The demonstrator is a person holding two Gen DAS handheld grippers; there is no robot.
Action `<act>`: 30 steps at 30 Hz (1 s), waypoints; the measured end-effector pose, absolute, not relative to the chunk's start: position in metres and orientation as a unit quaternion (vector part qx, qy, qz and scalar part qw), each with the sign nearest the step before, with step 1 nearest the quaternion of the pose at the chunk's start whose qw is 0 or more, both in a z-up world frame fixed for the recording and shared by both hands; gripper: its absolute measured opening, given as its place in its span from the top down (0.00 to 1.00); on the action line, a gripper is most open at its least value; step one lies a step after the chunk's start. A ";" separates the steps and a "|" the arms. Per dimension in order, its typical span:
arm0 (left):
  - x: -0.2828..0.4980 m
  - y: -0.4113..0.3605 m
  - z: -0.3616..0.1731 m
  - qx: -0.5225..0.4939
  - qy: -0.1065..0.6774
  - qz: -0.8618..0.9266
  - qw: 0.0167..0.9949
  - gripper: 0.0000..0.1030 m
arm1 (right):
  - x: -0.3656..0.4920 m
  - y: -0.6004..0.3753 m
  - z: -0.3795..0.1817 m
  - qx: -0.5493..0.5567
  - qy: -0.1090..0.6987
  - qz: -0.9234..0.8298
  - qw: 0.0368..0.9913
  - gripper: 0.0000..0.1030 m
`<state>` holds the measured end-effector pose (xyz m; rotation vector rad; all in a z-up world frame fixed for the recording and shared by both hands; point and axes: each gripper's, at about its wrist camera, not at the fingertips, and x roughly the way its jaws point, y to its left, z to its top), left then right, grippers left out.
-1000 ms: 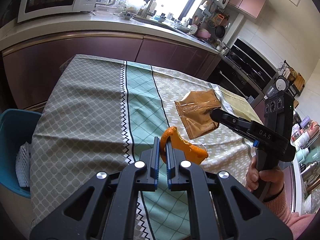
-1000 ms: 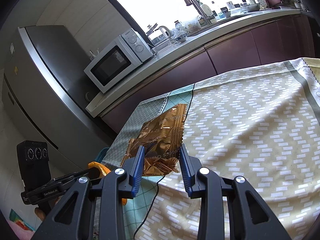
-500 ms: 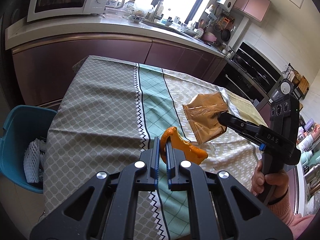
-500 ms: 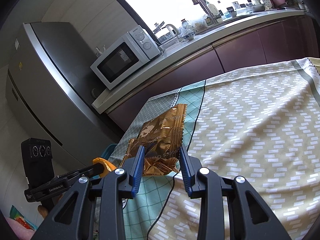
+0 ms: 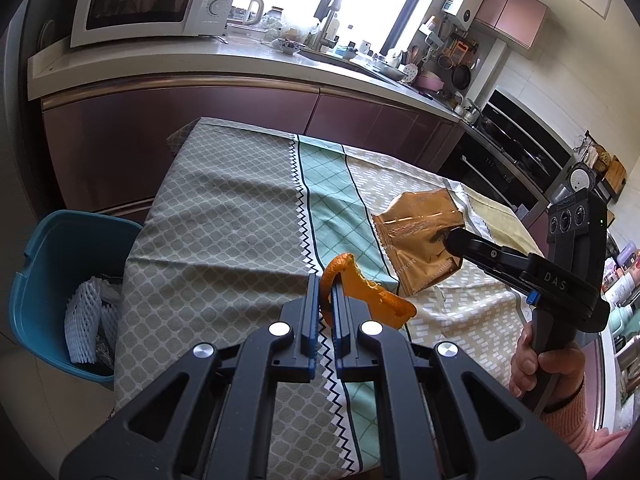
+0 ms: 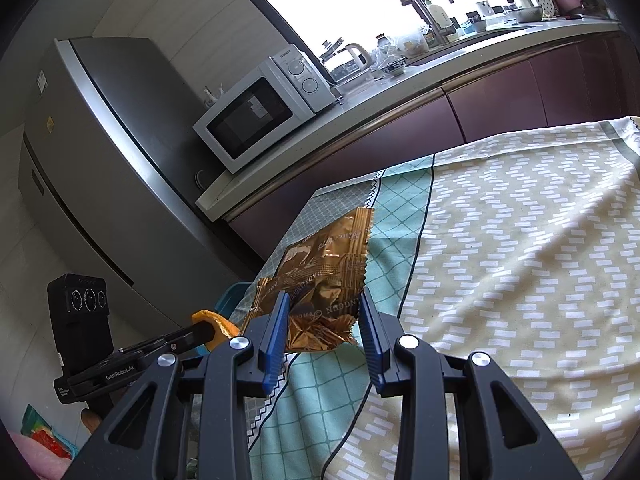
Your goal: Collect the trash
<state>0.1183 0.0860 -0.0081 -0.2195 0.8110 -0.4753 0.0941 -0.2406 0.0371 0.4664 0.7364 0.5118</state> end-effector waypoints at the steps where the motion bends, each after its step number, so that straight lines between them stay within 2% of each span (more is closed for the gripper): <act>1: 0.117 0.087 -0.007 -0.106 0.389 -0.227 0.887 0.94 | 0.094 -0.238 0.038 0.223 0.353 0.246 0.875 0.68; 30: 0.107 0.121 -0.005 -0.119 0.381 -0.203 0.894 0.94 | 0.099 -0.205 0.039 0.210 0.358 0.260 0.872 0.68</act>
